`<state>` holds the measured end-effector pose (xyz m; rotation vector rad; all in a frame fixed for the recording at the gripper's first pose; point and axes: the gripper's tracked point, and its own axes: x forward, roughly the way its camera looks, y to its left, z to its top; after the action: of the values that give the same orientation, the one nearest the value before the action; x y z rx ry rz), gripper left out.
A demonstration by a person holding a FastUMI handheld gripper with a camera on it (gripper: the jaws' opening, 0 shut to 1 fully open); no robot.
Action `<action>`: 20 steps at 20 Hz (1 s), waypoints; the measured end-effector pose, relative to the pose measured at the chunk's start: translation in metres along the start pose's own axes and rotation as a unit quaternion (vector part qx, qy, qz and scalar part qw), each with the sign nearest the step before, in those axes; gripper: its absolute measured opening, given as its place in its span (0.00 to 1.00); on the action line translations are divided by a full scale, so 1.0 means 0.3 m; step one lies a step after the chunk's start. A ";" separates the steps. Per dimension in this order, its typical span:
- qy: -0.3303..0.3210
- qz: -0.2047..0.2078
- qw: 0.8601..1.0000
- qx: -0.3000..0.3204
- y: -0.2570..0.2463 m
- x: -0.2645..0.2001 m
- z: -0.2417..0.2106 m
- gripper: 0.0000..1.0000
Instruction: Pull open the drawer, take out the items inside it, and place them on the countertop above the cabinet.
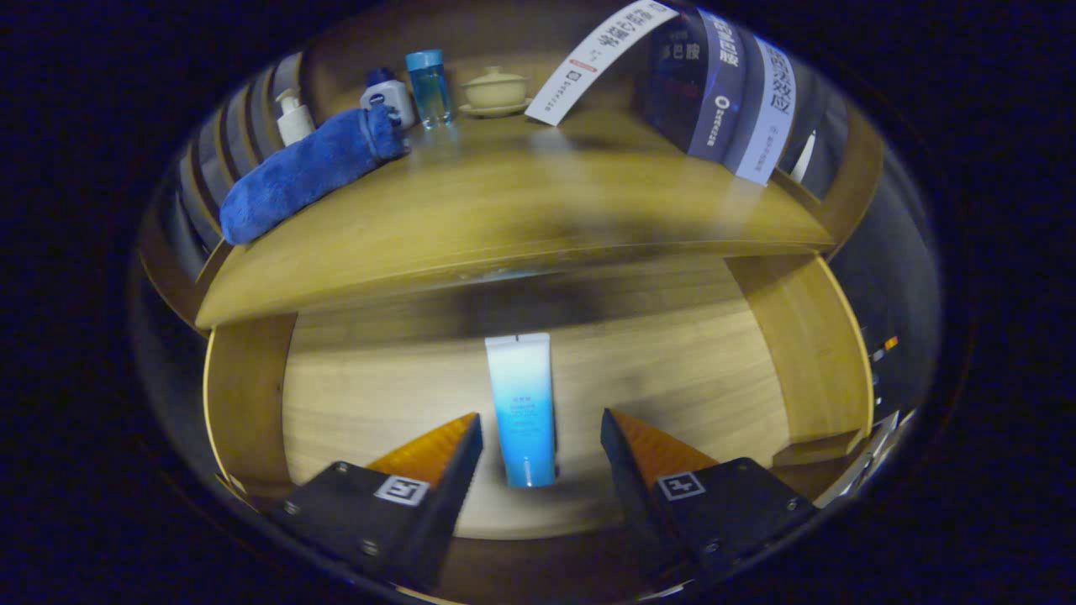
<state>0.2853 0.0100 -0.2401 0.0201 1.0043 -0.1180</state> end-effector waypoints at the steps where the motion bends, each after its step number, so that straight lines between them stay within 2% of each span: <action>1: 0.011 -0.001 1.000 0.004 -0.013 0.011 -0.020 0.63; 3: 0.022 0.017 0.999 0.019 0.019 0.031 -0.021 0.37; 5: 0.068 0.034 0.996 0.040 0.047 0.048 -0.064 0.36; 6: 0.073 0.036 0.996 0.044 0.048 0.059 -0.067 0.40; 13: 0.094 0.022 0.995 0.003 0.060 0.078 -0.093 0.42; 15: 0.078 0.020 0.997 -0.005 0.060 0.055 -0.081 0.41; 16: 0.068 0.041 0.997 -0.009 0.075 0.049 -0.078 0.34; 20: -0.008 0.086 0.996 0.025 0.103 -0.048 0.005 0.33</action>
<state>0.2824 0.0420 -0.2283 0.1521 0.9790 0.0147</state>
